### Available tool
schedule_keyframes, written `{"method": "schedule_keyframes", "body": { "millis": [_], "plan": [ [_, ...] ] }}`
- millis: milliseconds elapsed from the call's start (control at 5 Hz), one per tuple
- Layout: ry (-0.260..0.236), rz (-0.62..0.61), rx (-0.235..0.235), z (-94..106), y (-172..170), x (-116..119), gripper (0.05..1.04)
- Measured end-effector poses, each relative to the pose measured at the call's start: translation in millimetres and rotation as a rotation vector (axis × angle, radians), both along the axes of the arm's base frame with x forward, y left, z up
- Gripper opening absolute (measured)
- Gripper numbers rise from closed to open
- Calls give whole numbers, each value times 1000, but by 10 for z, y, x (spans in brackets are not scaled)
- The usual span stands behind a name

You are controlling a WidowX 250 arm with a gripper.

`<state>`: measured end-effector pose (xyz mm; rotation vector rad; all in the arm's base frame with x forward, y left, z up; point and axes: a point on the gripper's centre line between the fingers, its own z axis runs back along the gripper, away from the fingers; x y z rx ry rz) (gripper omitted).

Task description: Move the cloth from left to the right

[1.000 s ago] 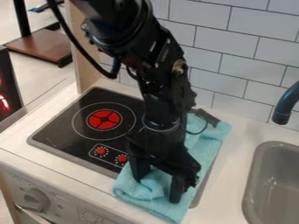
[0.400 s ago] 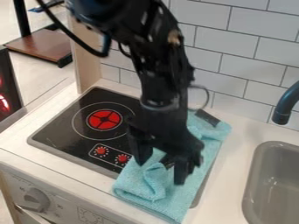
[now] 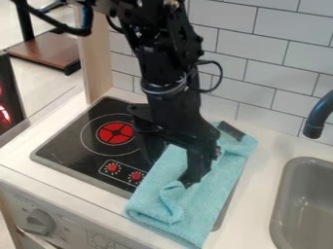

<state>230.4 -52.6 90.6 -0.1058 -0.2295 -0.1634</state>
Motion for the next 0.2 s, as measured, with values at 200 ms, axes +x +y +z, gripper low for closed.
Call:
{"method": "schedule_keyframes", "body": {
  "millis": [200],
  "plan": [
    [0, 3, 0, 0, 7, 2, 1000]
  ]
}}
